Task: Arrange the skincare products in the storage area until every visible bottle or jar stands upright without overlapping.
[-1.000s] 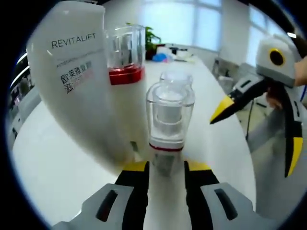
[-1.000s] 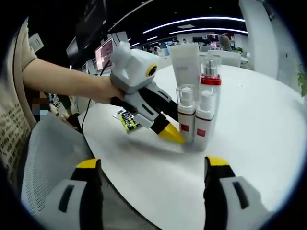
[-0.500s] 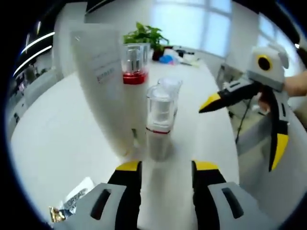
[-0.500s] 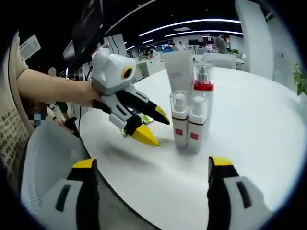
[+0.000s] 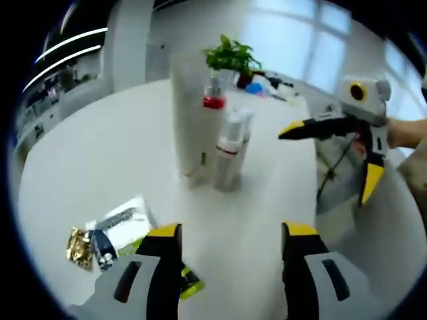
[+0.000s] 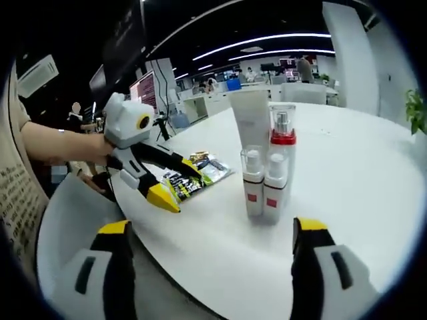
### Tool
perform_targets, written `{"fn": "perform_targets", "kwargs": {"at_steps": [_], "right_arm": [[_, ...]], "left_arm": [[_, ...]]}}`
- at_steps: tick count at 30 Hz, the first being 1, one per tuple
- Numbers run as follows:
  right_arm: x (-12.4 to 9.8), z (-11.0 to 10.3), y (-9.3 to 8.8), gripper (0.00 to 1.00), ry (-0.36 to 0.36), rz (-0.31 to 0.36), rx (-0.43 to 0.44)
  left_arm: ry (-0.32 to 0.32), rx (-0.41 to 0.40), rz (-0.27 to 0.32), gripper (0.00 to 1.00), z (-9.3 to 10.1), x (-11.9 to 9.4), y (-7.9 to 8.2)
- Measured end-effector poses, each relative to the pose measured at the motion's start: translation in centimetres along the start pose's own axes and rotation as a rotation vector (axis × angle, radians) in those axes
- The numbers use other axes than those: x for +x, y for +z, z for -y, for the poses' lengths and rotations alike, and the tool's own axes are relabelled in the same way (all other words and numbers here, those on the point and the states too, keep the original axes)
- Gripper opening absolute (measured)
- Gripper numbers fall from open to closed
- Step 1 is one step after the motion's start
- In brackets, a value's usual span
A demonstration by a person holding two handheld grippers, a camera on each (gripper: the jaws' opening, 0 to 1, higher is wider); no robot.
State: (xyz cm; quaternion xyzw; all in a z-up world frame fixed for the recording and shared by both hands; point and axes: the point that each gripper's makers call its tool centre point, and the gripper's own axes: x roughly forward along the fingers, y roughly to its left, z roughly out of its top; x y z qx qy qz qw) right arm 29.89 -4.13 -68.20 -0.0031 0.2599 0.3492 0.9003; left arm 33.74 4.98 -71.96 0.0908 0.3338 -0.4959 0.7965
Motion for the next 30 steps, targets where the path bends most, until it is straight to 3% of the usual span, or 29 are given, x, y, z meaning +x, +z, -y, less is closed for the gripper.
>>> {"fn": "perform_targets", "kwargs": {"at_steps": [7, 14, 30], "right_arm": [[-0.3, -0.7, 0.5, 1.00, 0.011, 0.013, -0.013], [-0.6, -1.2, 0.8, 1.00, 0.009, 0.017, -0.002], [-1.2, -3.0, 2.4, 1.00, 0.026, 0.092, 0.007]], "left_arm": [[0.056, -0.071, 0.018, 0.67, 1.2, -2.3, -2.1], [0.092, -0.098, 0.041, 0.72, 1.6, -4.8, -3.2], [0.224, -0.184, 0.170, 0.84, 1.3, -11.6, -3.1]]}}
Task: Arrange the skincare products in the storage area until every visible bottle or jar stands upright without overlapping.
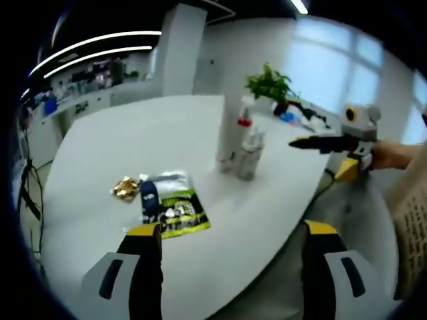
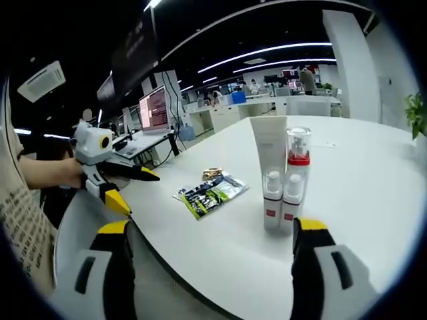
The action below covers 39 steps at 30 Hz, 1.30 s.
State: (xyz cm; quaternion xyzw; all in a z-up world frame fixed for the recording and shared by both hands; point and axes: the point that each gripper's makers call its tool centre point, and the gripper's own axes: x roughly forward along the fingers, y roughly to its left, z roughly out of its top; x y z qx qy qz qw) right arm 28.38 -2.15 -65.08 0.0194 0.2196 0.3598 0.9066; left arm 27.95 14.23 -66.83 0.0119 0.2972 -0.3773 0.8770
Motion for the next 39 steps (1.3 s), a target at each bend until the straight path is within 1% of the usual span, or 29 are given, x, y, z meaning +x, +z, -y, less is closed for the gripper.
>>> {"fn": "perform_targets", "kwargs": {"at_steps": [6, 7, 10, 11, 15, 17, 18, 19, 21, 24, 26, 30, 33, 36, 38, 39], "right_arm": [[-0.2, 0.0, 0.0, 1.00, -0.008, 0.009, -0.009], [-0.2, 0.0, 0.1, 1.00, -0.010, 0.014, -0.008], [-0.3, 0.1, 0.3, 1.00, -0.012, 0.038, -0.011], [-0.3, 0.1, 0.5, 1.00, -0.012, 0.050, -0.015], [-0.4, 0.1, 0.6, 1.00, -0.015, 0.060, -0.023], [-0.3, 0.2, 0.6, 1.00, -0.016, 0.063, -0.024], [-0.3, 0.2, 0.6, 1.00, -0.018, 0.064, -0.021], [-0.3, 0.3, 0.6, 1.00, -0.018, 0.064, -0.019], [-0.2, 0.3, 0.5, 1.00, -0.015, 0.058, -0.009], [-0.1, 0.2, 0.4, 1.00, -0.012, 0.053, -0.013], [0.0, 0.1, 0.1, 1.00, -0.010, 0.038, -0.020], [0.1, -0.1, -0.2, 1.00, -0.014, 0.017, -0.050], [0.0, -0.2, 0.1, 1.00, -0.013, 0.028, -0.056], [-0.1, -0.2, 0.2, 1.00, -0.002, 0.035, -0.042], [-0.1, -0.2, 0.3, 1.00, 0.004, 0.043, -0.028], [-0.1, -0.2, 0.3, 1.00, 0.005, 0.045, -0.020]], "left_arm": [[0.044, -0.011, -0.022, 0.88, -0.6, -1.1, -1.4], [0.050, -0.013, -0.025, 0.89, -0.6, -1.3, -1.4], [0.065, -0.007, -0.003, 0.91, -0.6, -1.6, -0.8], [0.070, -0.010, -0.002, 0.91, -0.7, -1.6, -0.8], [0.094, -0.015, 0.003, 0.91, -0.9, -1.8, -0.8], [0.134, 0.016, -0.005, 0.90, -1.4, -1.7, -1.1], [0.145, 0.021, -0.018, 0.90, -1.6, -1.6, -1.3], [0.150, 0.007, -0.028, 0.90, -1.6, -1.5, -1.5], [0.148, 0.005, -0.021, 0.91, -1.6, -1.5, -1.4], [0.147, 0.008, -0.027, 0.92, -1.6, -1.4, -1.5], [0.151, 0.011, -0.024, 0.92, -1.6, -1.3, -1.4], [0.143, 0.012, -0.040, 0.93, -1.6, -0.6, -1.6], [0.148, 0.011, -0.050, 0.93, -1.7, 0.0, -1.8], [0.167, -0.003, -0.054, 0.93, -1.8, 0.6, -1.9], [0.183, -0.011, -0.070, 0.93, -2.0, 1.2, -2.4], [0.192, -0.014, -0.077, 0.93, -2.5, 1.7, -2.8]]}}
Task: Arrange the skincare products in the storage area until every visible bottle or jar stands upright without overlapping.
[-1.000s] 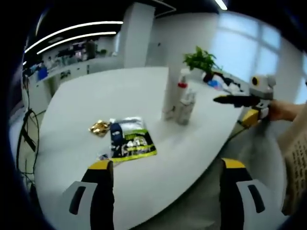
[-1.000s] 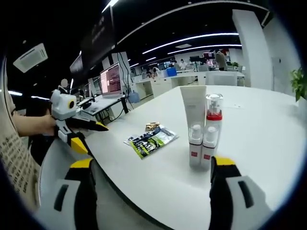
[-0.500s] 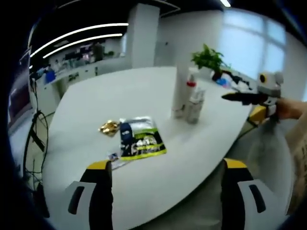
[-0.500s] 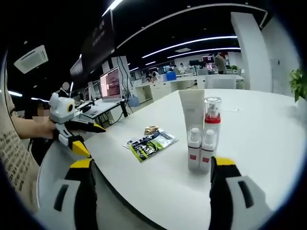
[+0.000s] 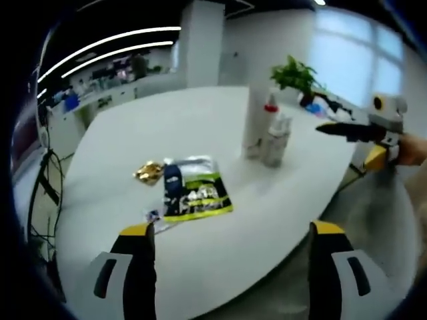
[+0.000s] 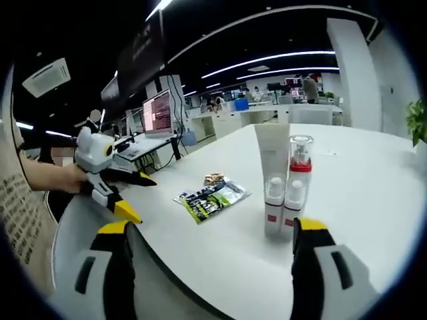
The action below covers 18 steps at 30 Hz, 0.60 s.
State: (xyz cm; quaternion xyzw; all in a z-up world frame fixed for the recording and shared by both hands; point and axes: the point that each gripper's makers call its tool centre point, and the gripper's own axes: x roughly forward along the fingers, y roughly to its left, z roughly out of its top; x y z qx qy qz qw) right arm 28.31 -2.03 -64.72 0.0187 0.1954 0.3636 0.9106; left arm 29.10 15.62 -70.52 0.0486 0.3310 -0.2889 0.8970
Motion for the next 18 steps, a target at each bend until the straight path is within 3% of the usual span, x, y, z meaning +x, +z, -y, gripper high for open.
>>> {"fn": "perform_targets", "kwargs": {"at_steps": [8, 18], "right_arm": [[0.1, 0.0, -0.1, 1.00, -0.002, -0.009, -0.004], [0.0, 0.1, 0.1, 1.00, -0.002, 0.011, 0.001]], "left_arm": [[0.043, -0.009, -0.062, 0.95, -0.8, 1.9, -1.0], [0.073, 0.014, -0.135, 0.97, -1.3, 4.2, -0.8]]}}
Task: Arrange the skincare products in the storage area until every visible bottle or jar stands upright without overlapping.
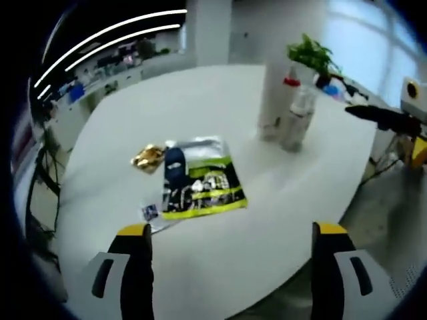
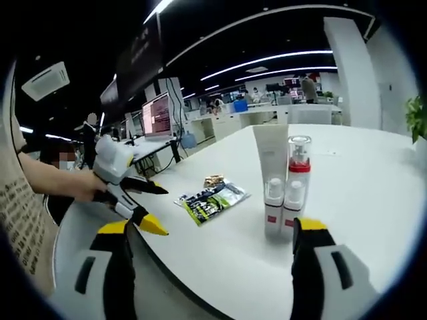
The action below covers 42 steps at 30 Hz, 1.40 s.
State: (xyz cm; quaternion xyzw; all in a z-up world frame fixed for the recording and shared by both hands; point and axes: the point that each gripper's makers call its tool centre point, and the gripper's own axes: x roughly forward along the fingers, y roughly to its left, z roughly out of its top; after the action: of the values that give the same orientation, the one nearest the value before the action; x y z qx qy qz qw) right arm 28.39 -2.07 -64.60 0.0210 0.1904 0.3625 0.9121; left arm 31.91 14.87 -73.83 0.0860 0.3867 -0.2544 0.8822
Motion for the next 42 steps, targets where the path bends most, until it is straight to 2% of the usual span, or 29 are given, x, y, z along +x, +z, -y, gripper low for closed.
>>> {"fn": "perform_targets", "kwargs": {"at_steps": [13, 20, 24, 40, 42], "right_arm": [[-0.1, 0.1, 0.3, 1.00, 0.003, 0.014, 0.009], [0.1, 0.2, 0.3, 1.00, 0.014, 0.010, 0.029], [0.2, 0.1, 0.1, 1.00, 0.018, -0.001, 0.037], [0.6, 0.6, -0.7, 1.00, 0.007, -0.038, 0.072], [0.6, 0.7, -0.7, 1.00, 0.002, -0.039, 0.075]], "left_arm": [[0.036, 0.002, -0.093, 0.97, -0.5, 3.2, 1.1], [0.070, 0.006, -0.091, 0.97, -2.2, 4.5, 3.0], [0.075, 0.003, -0.107, 0.97, -2.9, 5.3, 3.4], [0.067, -0.022, -0.209, 0.97, -3.3, 7.4, 3.1], [0.092, -0.018, -0.222, 0.97, -3.8, 7.5, 3.0]]}}
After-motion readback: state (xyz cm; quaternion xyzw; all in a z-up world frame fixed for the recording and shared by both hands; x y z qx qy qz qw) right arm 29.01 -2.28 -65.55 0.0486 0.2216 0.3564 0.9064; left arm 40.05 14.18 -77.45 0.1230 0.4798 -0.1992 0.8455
